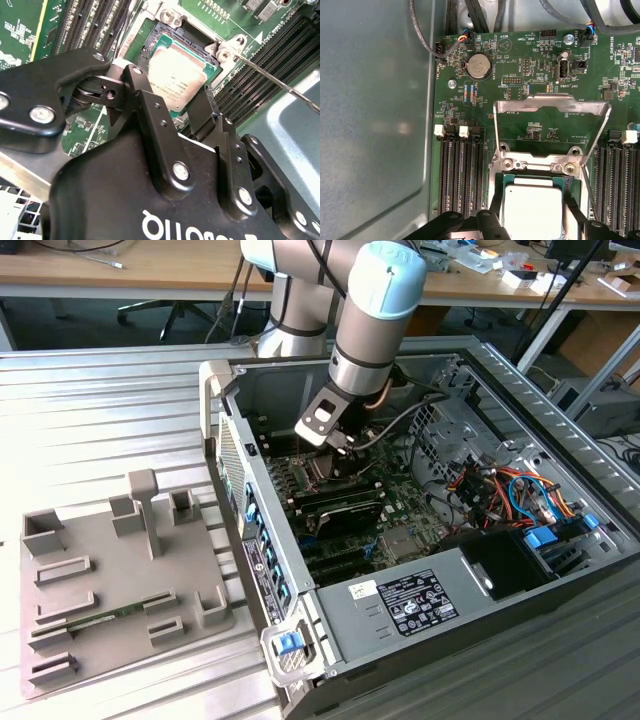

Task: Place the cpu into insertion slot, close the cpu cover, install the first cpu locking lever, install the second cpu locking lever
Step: 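Place the cpu into insertion slot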

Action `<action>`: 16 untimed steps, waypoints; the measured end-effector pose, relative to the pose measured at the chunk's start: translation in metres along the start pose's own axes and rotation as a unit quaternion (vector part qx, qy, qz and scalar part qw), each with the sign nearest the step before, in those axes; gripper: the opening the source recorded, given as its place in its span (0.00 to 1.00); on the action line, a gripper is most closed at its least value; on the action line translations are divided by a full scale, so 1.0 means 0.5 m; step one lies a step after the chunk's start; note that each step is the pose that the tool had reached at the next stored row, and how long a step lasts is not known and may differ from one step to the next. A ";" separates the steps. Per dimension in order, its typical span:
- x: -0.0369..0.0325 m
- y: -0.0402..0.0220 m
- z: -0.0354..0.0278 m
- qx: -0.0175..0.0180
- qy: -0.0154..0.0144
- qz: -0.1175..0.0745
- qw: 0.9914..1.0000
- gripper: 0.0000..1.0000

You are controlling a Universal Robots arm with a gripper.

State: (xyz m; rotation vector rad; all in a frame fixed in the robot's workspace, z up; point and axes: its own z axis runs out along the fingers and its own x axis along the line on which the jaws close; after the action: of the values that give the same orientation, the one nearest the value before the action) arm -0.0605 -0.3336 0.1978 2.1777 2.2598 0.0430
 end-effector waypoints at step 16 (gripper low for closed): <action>0.000 0.000 -0.007 0.000 -0.009 0.000 1.000 0.55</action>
State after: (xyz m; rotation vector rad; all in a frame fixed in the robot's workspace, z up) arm -0.0605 -0.3334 0.2011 2.1689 2.2511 0.0227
